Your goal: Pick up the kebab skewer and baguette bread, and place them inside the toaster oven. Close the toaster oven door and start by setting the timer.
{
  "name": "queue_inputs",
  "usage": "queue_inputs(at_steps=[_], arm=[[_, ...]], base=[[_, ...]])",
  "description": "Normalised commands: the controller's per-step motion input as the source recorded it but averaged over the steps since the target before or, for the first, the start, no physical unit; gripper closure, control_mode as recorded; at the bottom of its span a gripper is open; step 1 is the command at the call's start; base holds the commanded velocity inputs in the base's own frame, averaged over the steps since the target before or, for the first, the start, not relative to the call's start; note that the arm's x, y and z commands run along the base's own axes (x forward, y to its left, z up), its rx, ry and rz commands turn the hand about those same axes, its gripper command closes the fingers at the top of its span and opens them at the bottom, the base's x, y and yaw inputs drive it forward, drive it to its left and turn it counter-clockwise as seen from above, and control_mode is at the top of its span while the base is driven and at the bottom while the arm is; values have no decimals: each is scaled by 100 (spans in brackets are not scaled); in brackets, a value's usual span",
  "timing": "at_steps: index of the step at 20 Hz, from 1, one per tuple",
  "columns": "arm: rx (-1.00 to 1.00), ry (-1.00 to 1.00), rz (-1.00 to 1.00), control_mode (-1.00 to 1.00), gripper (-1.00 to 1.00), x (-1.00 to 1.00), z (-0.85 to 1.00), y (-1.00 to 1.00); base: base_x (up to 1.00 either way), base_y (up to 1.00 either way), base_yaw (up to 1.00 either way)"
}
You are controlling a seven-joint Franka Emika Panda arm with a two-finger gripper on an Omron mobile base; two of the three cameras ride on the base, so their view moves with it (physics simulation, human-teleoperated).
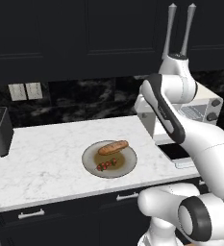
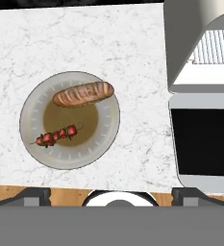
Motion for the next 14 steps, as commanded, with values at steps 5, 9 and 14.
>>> queue_inputs(at_steps=[5, 9, 14], arm=[[0, 0, 0, 100, -100, 0, 0, 0], [0, 0, 0, 100, -100, 0, 0, 0], [0, 0, 0, -100, -100, 0, 0, 0]], base=[[0, 0, 0], [0, 0, 0], [0, 0, 0]])
